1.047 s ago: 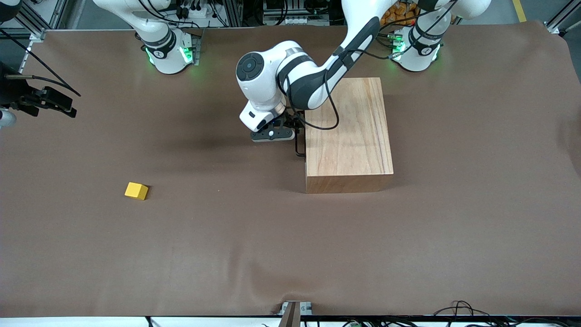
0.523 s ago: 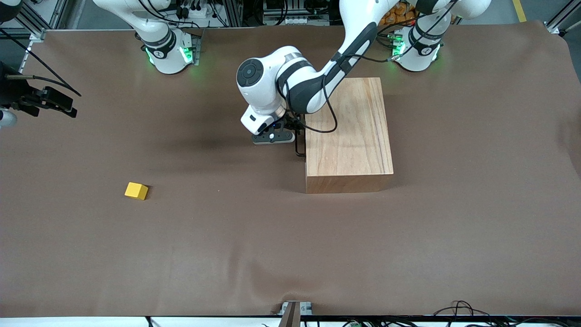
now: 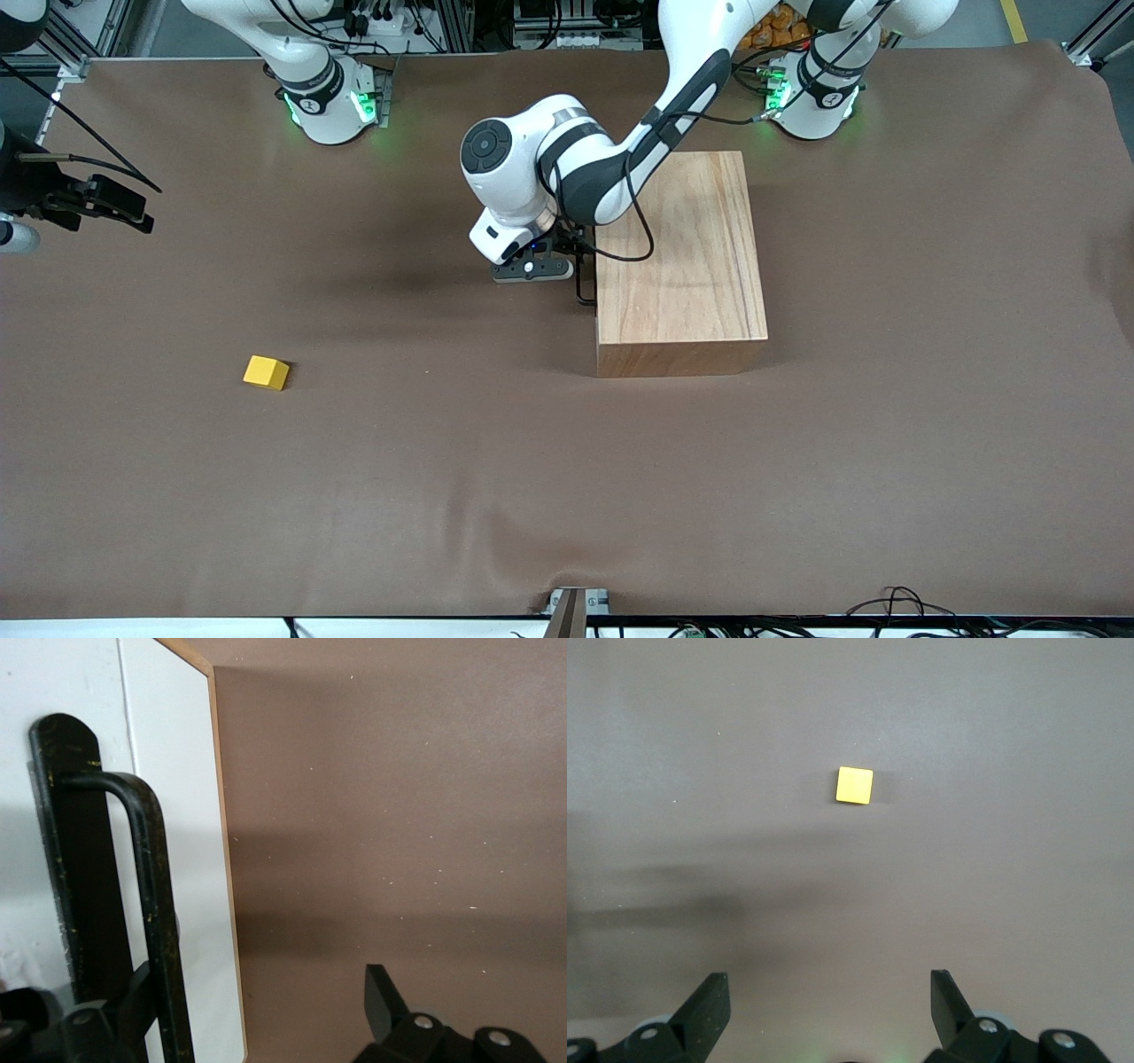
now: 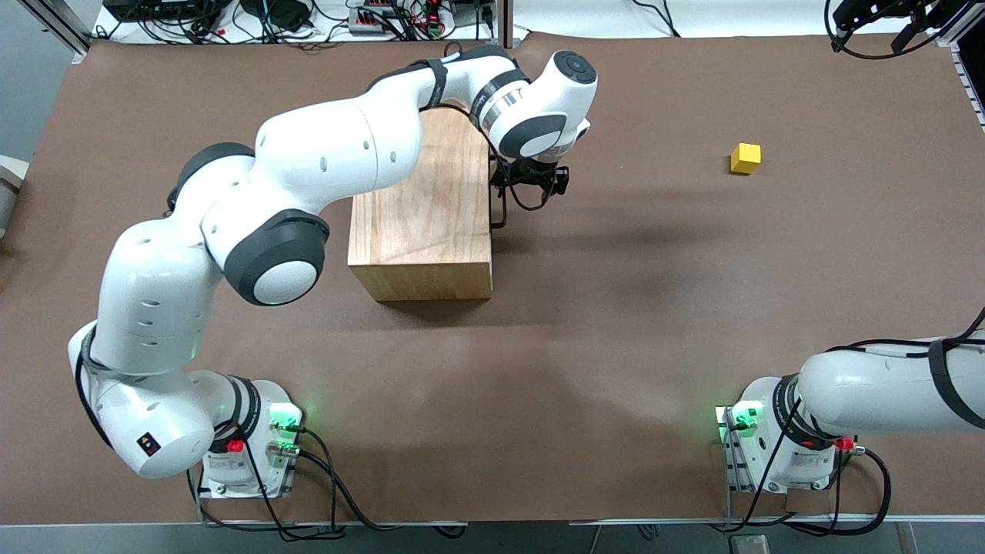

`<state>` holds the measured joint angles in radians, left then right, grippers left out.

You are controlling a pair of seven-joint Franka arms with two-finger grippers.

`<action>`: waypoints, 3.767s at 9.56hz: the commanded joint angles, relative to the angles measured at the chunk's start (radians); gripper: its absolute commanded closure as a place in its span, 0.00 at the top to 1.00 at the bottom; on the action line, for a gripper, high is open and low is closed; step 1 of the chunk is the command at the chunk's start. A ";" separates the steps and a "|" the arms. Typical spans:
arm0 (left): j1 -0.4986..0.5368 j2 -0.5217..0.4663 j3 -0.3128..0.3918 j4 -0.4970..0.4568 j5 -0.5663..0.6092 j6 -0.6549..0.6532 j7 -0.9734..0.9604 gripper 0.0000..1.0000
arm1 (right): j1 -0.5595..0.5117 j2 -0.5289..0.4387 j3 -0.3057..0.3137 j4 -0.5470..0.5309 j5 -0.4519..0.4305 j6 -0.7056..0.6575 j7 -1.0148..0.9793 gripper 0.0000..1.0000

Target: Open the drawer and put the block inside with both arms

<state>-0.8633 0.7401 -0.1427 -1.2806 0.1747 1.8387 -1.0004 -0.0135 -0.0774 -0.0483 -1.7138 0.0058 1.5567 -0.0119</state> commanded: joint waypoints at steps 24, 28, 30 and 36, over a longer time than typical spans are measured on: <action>-0.121 0.084 -0.005 0.066 -0.095 0.419 -0.063 1.00 | -0.003 0.024 -0.001 0.014 -0.010 -0.001 -0.010 1.00; -0.121 0.091 -0.014 0.078 -0.095 0.468 -0.060 1.00 | 0.001 0.025 -0.002 0.013 -0.010 -0.001 -0.008 1.00; -0.125 0.091 -0.017 0.086 -0.095 0.496 -0.061 1.00 | -0.005 0.034 -0.002 0.013 -0.010 0.000 -0.011 1.00; -0.112 -0.028 -0.006 0.078 -0.153 0.383 -0.050 1.00 | -0.052 0.195 -0.004 0.008 -0.010 0.101 -0.066 1.00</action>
<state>-0.9889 0.7804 -0.1593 -1.1955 0.0385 2.2994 -1.0523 -0.0458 0.0768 -0.0605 -1.7180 0.0050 1.6486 -0.0525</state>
